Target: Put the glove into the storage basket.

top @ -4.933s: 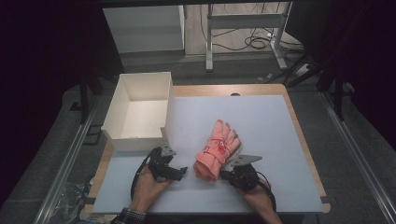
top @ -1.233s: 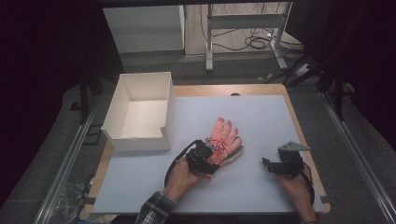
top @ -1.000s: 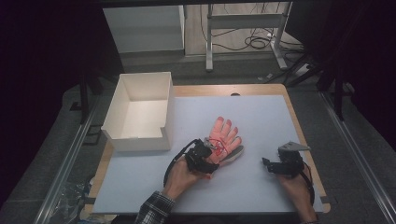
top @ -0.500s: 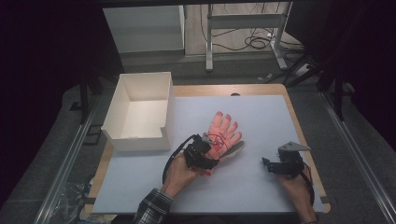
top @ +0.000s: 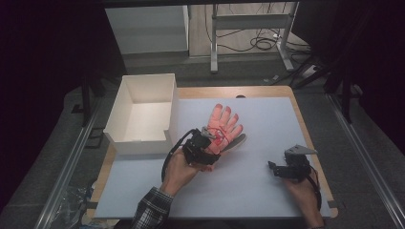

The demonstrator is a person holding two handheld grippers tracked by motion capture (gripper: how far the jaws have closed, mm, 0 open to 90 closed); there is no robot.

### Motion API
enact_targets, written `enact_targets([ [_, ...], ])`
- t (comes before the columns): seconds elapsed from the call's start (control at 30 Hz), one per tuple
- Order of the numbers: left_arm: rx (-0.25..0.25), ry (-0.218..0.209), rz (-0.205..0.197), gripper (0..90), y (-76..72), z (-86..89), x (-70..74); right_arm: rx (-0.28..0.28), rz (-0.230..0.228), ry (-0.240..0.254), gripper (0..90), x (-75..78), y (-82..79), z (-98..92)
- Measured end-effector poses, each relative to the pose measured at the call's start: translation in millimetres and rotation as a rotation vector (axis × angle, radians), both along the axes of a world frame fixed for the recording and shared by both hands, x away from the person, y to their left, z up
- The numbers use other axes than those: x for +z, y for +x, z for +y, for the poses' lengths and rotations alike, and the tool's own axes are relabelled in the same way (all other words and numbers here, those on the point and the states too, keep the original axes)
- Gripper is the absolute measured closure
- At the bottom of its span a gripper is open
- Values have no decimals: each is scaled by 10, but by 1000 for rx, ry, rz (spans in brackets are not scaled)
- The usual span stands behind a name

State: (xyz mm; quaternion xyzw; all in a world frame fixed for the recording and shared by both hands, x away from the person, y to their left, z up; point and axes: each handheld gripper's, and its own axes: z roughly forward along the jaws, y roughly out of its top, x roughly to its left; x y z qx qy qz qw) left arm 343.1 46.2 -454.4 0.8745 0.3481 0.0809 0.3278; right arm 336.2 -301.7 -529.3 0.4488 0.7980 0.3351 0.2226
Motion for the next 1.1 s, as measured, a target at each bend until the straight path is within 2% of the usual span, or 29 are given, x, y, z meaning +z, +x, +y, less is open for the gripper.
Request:
enact_targets([
  [0.47, 68, -7, -24, 488, 187, 252, 424, 2, -1, 0, 221, -2, 0, 0],
  [0.83, 121, -2, -26, 486, 346, 449, 669, 2, -1, 1, 221, -3, 0, 0],
  [1.1, 177, -4, -34, 485, 470, 625, 845, 3, -3, 0, 221, -3, 2, -2],
])
